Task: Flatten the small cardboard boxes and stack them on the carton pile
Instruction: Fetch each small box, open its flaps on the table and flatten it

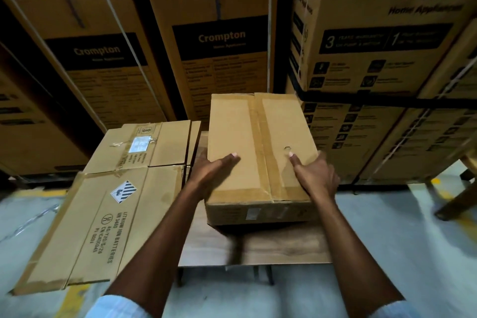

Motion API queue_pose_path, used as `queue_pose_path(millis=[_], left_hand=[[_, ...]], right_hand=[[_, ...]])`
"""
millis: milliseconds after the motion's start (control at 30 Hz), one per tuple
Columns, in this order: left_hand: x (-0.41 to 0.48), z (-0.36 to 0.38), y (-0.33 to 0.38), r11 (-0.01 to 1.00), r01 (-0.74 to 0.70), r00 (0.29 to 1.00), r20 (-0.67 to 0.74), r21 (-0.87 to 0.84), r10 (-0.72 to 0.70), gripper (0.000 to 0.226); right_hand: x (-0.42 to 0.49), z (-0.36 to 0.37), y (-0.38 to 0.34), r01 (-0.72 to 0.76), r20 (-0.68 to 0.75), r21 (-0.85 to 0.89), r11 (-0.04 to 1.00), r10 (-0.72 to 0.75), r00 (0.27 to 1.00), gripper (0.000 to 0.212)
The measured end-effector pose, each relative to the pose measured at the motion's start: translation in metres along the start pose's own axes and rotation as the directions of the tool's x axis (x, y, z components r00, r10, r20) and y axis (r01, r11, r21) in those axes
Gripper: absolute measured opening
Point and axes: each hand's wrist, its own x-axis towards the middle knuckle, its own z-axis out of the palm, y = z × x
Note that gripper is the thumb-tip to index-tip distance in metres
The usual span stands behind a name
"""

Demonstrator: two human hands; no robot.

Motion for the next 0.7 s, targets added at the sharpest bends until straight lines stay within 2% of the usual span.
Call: queue_pose_path(millis=[33,67,100,133,200,233,300,333,400,467,500,533,600,667,700], left_hand=[[-0.004,0.005,-0.001,0.998,-0.023,0.998,-0.063,0.059,0.026,0.039],[-0.007,0.009,-0.006,0.984,-0.028,0.986,-0.159,0.177,0.057,0.033],[-0.01,0.013,-0.013,0.95,-0.004,0.965,-0.247,0.312,0.085,0.04],[-0.009,0.017,-0.026,0.886,0.06,0.955,-0.284,0.461,0.083,0.058],[-0.003,0.024,-0.058,0.711,0.18,0.967,-0.254,0.68,-0.002,0.085],[-0.002,0.028,-0.071,0.657,0.195,0.973,-0.227,0.728,-0.037,0.088],[0.001,0.032,-0.085,0.636,0.168,0.979,-0.202,0.753,-0.019,0.089],[0.004,0.034,-0.086,0.635,0.147,0.98,-0.201,0.759,0.014,0.091],[0.013,0.039,-0.088,0.62,0.095,0.983,-0.173,0.779,0.067,0.098],[0.024,0.044,-0.083,0.615,0.039,0.991,-0.11,0.787,0.079,0.099],[0.029,0.046,-0.078,0.613,0.005,0.993,-0.076,0.79,0.09,0.096],[0.034,0.047,-0.074,0.61,-0.019,0.993,-0.054,0.792,0.101,0.092],[0.047,0.048,-0.068,0.64,-0.022,0.995,-0.045,0.768,0.088,0.086],[0.055,0.047,-0.066,0.689,0.041,0.993,-0.103,0.723,0.049,0.083],[0.056,0.047,-0.066,0.711,0.07,0.988,-0.145,0.7,0.045,0.082]], right_hand=[[-0.001,-0.002,-0.002,0.032,-0.033,-0.052,0.998,-0.034,0.999,0.089],[-0.003,-0.001,-0.005,0.054,-0.037,-0.089,0.995,-0.057,0.998,0.091],[-0.006,0.005,-0.008,0.075,-0.01,-0.112,0.991,-0.077,0.997,0.092],[-0.009,0.015,-0.008,0.096,0.042,-0.134,0.986,-0.091,0.995,0.093],[-0.017,0.04,-0.002,0.117,0.186,-0.21,0.971,-0.078,0.98,0.092],[-0.02,0.053,0.003,0.12,0.247,-0.251,0.96,-0.056,0.967,0.088],[-0.027,0.07,0.014,0.114,0.297,-0.317,0.942,-0.016,0.955,0.08],[-0.029,0.074,0.018,0.144,0.267,-0.344,0.928,-0.05,0.962,0.075],[-0.03,0.081,0.021,0.269,0.144,-0.353,0.896,-0.232,0.962,0.06],[-0.028,0.087,0.017,0.384,0.075,-0.239,0.892,-0.377,0.923,0.039],[-0.027,0.088,0.01,0.391,0.087,-0.128,0.912,-0.382,0.92,0.035],[-0.028,0.089,-0.001,0.328,0.124,-0.015,0.944,-0.324,0.938,0.034],[-0.021,0.092,-0.021,0.071,0.246,0.16,0.985,-0.11,0.963,0.029],[0.001,0.106,-0.034,-0.185,0.381,0.29,0.939,0.064,0.922,0.026],[0.012,0.115,-0.041,-0.279,0.457,0.345,0.896,0.1,0.884,0.026]])
